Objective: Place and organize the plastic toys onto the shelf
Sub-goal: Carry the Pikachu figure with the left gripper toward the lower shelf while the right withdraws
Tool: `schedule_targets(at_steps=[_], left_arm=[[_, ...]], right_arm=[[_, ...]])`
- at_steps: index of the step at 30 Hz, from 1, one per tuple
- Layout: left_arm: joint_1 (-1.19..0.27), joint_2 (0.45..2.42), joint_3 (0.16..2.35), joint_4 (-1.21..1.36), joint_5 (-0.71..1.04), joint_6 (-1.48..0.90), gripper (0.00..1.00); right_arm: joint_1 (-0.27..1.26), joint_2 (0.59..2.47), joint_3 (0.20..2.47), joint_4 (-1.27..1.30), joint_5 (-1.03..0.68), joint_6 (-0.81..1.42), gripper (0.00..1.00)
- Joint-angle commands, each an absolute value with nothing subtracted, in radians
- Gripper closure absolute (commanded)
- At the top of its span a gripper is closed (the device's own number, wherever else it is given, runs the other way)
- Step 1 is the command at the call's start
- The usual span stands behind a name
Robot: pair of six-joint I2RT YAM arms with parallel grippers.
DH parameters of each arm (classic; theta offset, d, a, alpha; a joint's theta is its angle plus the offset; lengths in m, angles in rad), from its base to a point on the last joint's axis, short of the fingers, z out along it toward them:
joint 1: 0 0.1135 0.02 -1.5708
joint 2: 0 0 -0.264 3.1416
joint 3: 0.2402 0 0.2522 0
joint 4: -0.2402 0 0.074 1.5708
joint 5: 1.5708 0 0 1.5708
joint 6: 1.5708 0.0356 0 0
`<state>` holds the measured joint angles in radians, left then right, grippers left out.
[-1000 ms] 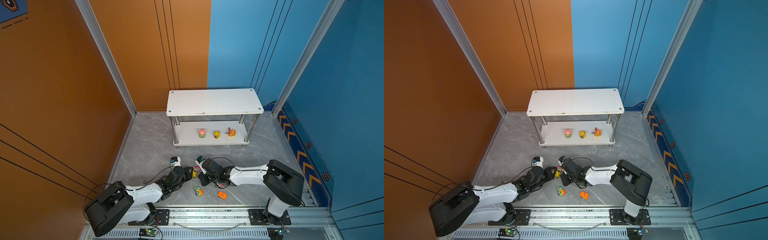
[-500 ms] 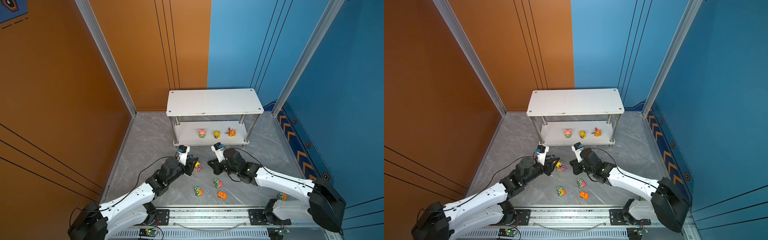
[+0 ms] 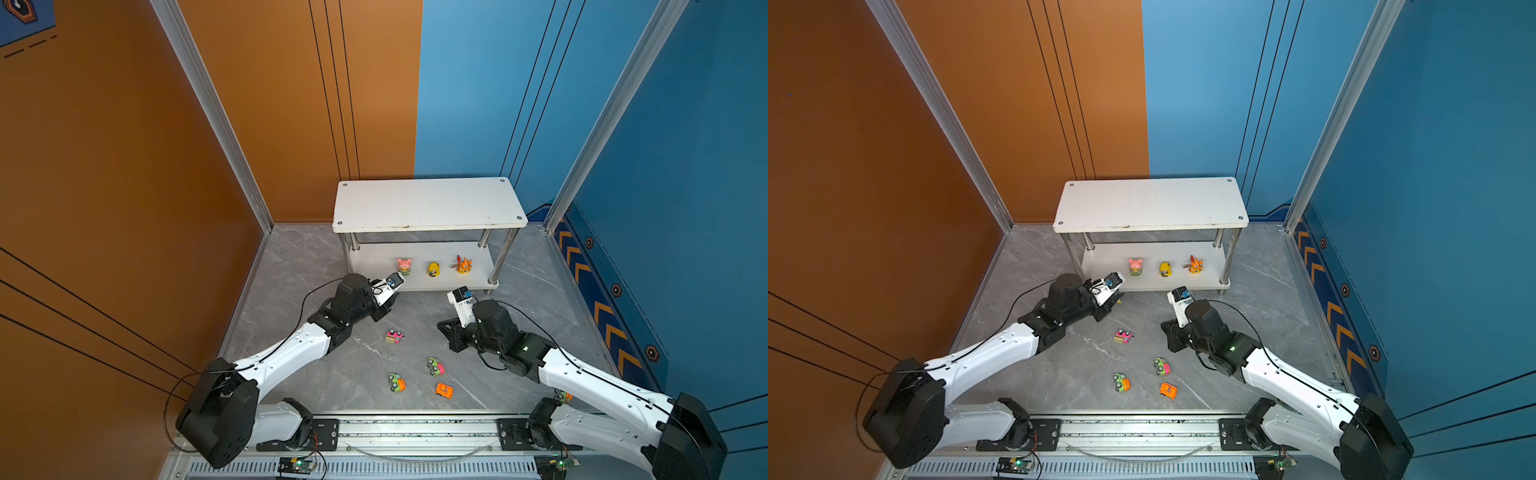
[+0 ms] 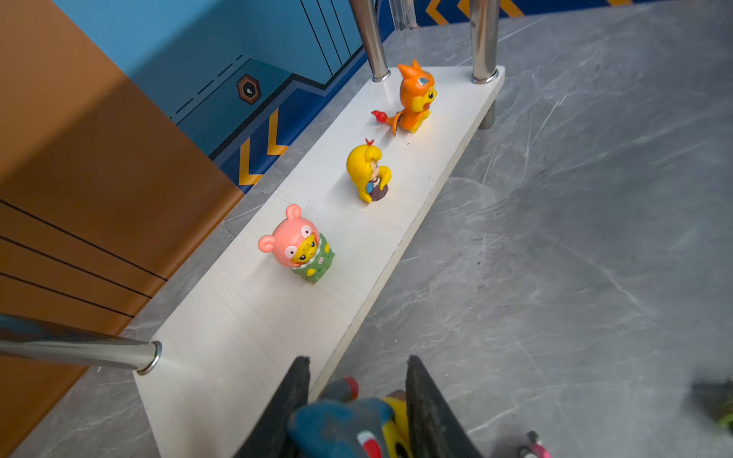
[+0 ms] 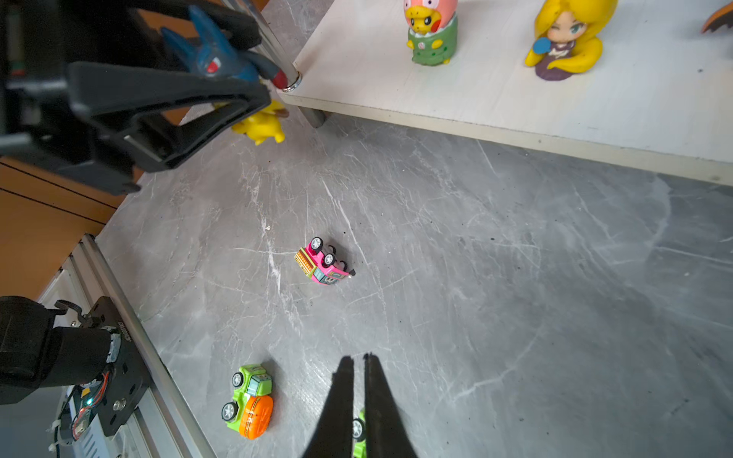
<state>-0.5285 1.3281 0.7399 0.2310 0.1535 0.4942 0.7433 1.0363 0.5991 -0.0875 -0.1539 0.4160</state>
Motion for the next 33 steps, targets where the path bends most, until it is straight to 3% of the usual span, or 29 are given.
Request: schedule_targets(at_steps=[1, 18, 33], left_arm=[[-0.486, 1.390, 0.796, 0.215, 0.271, 0.635, 1.00], [-0.362, 1.695, 1.005, 0.229, 0.366, 0.759, 1.00], [-0.316, 1.807, 1.086, 0.305, 0.385, 0.810, 1.00]], right_arm=[[0.734, 1.024, 0.587, -0.105, -0.149, 0.402, 0.90], [0.718, 1.116, 0.603, -0.063, -0.182, 0.415, 0.92], [0.710, 1.218, 0.629, -0.038, -0.205, 0.418, 0.93]])
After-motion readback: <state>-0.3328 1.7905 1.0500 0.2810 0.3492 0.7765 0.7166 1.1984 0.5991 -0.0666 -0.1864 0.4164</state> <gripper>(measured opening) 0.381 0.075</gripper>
